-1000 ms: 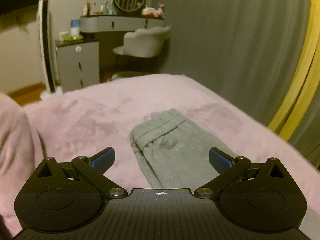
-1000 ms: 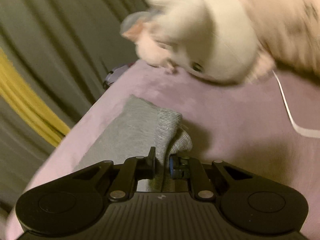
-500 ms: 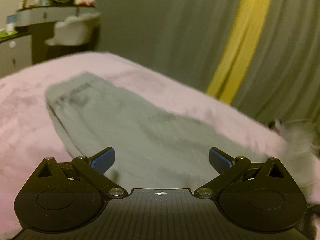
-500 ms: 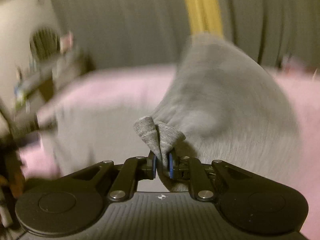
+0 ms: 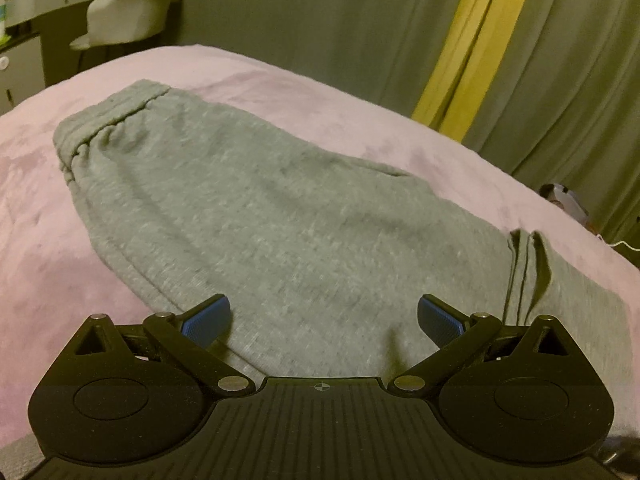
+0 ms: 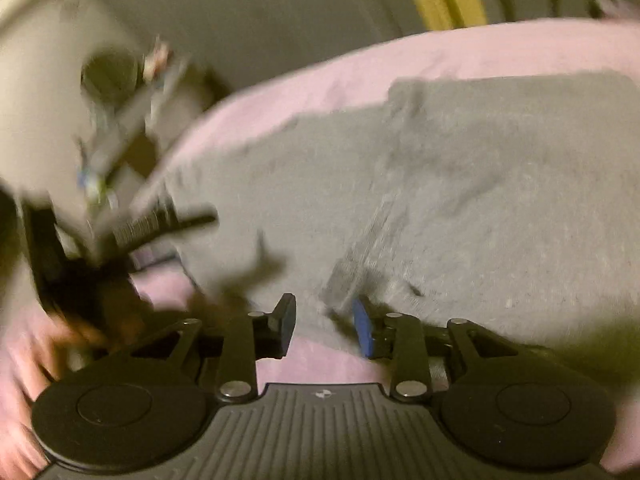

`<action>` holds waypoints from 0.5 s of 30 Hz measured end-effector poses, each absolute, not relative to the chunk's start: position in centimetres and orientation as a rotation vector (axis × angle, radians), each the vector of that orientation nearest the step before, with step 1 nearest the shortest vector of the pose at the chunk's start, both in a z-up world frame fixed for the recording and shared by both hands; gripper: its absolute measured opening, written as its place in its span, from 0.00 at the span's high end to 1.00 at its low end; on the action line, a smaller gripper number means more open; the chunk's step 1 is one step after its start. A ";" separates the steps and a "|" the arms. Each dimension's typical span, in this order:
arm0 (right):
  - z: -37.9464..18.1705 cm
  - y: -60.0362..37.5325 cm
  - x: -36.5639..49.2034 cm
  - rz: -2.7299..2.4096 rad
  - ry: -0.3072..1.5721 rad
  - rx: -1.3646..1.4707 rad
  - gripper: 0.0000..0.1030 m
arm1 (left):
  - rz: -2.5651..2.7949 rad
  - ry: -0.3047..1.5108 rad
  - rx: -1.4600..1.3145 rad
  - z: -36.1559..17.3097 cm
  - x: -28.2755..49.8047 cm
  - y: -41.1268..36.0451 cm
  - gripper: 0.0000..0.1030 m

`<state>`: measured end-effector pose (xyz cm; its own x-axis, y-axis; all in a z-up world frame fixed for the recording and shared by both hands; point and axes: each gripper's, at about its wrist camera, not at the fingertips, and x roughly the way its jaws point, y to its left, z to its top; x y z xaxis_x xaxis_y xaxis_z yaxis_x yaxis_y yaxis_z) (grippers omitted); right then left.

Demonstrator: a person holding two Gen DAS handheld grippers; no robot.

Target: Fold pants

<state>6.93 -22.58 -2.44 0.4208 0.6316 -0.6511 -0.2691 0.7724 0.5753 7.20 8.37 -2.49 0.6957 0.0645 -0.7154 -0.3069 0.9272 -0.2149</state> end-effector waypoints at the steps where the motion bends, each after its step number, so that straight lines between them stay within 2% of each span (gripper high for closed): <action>1: -2.2 -23.9 7.0 0.530 0.961 0.478 0.59 | 0.212 0.784 -0.331 -2.5 7.2 8.4 0.00; 3: -2.3 -27.2 7.2 0.374 0.930 0.616 0.42 | 0.209 0.797 -0.325 -2.5 7.3 8.3 0.00; 4: -2.6 -28.5 7.3 0.286 0.942 0.658 0.30 | 0.208 0.801 -0.321 -2.6 7.4 8.2 0.00; 6: -3.5 -30.7 7.5 0.089 1.030 0.665 0.28 | 0.207 0.805 -0.310 -2.6 7.5 8.0 0.00; 7: -4.1 -31.4 7.3 0.044 1.072 0.672 0.34 | 0.206 0.805 -0.306 -2.6 7.5 8.0 0.00; 9: -4.3 -32.6 6.4 0.051 1.053 0.767 0.34 | 0.199 0.810 -0.300 -2.6 7.5 7.9 0.00; 12: -3.4 -32.4 6.7 0.052 1.077 0.752 0.33 | 0.166 0.823 -0.273 -2.5 7.7 7.2 0.00; 14: -2.2 -32.8 6.3 0.057 1.019 0.694 0.15 | 0.128 0.817 -0.239 -2.2 7.8 6.2 0.00; 15: -1.8 -32.9 6.2 0.062 0.987 0.664 0.11 | 0.098 0.806 -0.223 -2.1 7.8 5.5 0.00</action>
